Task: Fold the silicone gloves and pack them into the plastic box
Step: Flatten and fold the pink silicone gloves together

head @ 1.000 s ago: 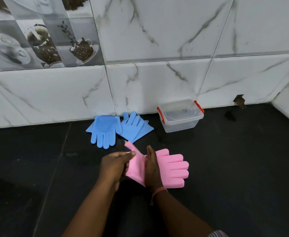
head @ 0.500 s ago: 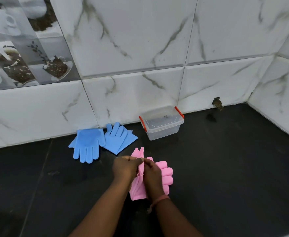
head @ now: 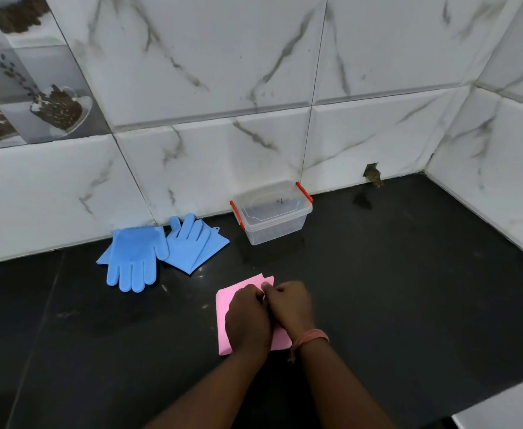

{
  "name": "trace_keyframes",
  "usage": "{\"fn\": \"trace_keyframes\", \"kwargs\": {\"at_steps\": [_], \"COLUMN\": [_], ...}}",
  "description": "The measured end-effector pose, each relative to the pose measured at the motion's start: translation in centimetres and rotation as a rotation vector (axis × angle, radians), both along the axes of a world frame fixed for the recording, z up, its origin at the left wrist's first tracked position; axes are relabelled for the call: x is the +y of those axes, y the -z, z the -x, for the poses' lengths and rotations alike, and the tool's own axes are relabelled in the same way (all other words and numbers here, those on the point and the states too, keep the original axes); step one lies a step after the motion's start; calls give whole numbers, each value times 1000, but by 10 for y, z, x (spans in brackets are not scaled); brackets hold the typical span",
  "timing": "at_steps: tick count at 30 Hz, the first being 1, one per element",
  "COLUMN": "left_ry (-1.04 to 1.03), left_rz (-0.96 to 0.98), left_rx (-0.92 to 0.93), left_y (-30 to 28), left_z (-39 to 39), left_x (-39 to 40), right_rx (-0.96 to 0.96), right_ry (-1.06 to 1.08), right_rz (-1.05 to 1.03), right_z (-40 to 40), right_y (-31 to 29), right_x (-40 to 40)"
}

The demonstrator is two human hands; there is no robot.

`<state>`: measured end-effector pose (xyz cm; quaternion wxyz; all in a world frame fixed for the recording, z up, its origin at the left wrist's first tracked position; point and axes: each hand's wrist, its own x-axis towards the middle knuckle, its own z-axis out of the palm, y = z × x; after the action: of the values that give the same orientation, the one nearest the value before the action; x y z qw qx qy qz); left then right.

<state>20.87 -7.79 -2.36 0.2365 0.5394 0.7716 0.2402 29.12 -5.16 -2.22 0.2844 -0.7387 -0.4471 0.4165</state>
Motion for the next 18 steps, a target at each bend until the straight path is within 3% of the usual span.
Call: {"fn": "trace_keyframes", "kwargs": {"at_steps": [2, 7, 14, 18], "left_ry": [17, 40, 97, 8], "left_rz": [-32, -93, -132, -137], "left_rx": [24, -128, -302, -447], "left_y": [3, 16, 31, 34], "left_z": [-3, -4, 4, 14], "left_x": [-2, -10, -17, -16], "right_rx": [-16, 286, 367, 264], "right_ry": [-35, -39, -141, -111], "right_rz": [17, 83, 121, 63], "right_z": [-3, -16, -24, -20], "right_y": [-7, -4, 9, 18], "right_x": [3, -3, -4, -6]}}
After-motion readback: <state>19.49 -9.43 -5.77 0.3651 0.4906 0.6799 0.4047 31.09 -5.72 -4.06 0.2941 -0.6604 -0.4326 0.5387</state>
